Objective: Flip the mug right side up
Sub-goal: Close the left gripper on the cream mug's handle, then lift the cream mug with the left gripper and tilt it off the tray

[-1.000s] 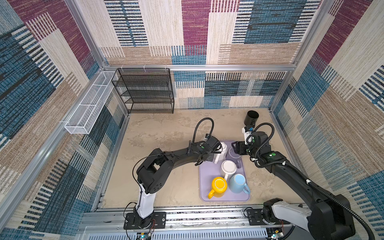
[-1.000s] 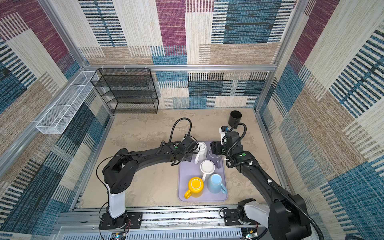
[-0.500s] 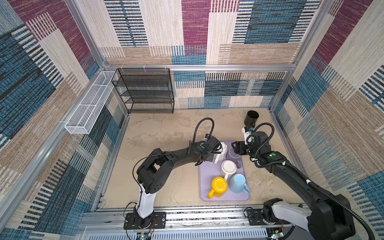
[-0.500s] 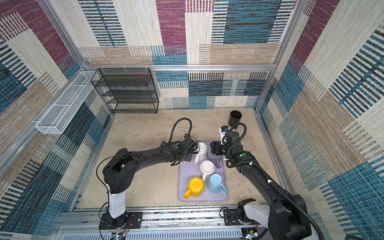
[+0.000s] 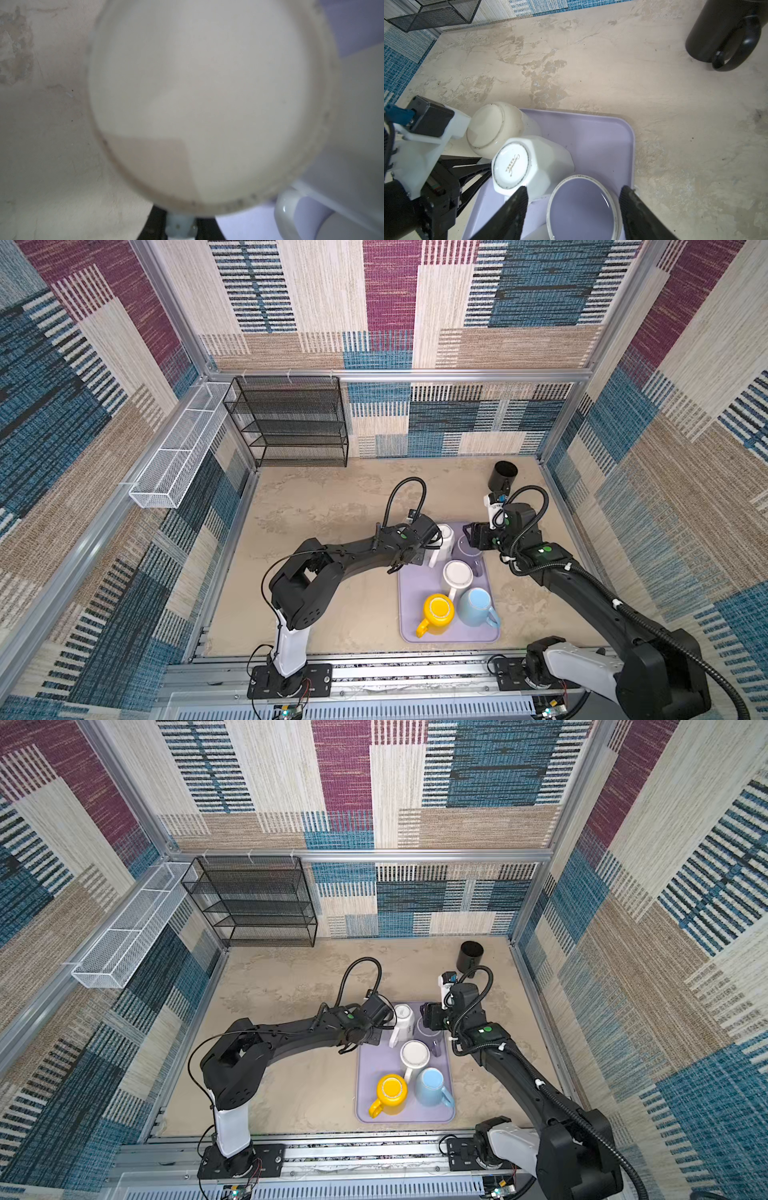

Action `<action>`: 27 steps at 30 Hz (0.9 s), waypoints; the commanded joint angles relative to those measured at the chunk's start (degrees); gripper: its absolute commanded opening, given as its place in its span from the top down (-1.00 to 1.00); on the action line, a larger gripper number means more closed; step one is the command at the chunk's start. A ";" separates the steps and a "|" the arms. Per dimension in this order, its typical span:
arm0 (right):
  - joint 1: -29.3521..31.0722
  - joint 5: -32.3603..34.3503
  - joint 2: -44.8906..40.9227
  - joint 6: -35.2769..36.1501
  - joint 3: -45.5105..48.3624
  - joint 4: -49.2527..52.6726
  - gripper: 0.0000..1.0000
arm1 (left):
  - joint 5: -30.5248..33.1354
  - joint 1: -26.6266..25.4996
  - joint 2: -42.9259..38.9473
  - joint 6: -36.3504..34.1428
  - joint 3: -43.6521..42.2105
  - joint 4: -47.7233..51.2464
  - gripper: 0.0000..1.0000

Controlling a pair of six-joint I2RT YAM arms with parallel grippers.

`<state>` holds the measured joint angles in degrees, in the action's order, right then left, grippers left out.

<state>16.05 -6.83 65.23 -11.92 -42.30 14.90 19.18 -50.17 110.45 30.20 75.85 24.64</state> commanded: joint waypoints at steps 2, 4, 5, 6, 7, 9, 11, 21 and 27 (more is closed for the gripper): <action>0.16 0.76 -0.22 -0.12 -0.02 -0.66 -0.44 | 2.09 0.07 -1.73 -0.57 -1.55 0.34 1.00; 0.19 0.74 -0.19 -0.09 -0.03 -0.69 -0.44 | 2.88 0.04 -2.70 -0.41 -2.77 -0.58 1.00; 0.20 0.76 -0.18 -0.12 -0.06 -0.75 -0.44 | 2.97 0.07 -3.20 -0.42 -3.62 -1.35 1.00; 0.20 0.69 -0.19 -0.12 -0.12 -0.75 -0.44 | 2.97 0.09 -3.83 -0.17 -4.42 -2.01 1.00; 0.20 0.68 -0.11 -0.06 -0.12 -0.75 -0.44 | 2.81 0.14 -4.26 -0.22 -5.04 -2.66 1.00; 0.14 0.71 -0.02 -0.03 -0.16 -0.80 -0.44 | 2.62 0.14 -5.13 -0.09 -6.30 -3.75 1.00; 0.18 0.65 -0.01 -0.03 -0.22 -0.76 -0.44 | 2.23 0.25 -5.81 -0.35 -7.00 -4.33 1.00; 0.27 0.53 0.07 0.04 -0.22 -0.69 -0.44 | -1.98 1.64 -9.82 0.42 -12.92 -9.14 1.00; 0.29 0.53 0.16 0.06 -0.34 -0.49 -0.44 | -4.70 3.24 -12.67 0.68 -16.07 -11.64 1.00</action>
<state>16.19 -6.85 65.43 -11.90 -42.30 14.90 11.99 -47.77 99.04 30.26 60.75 13.32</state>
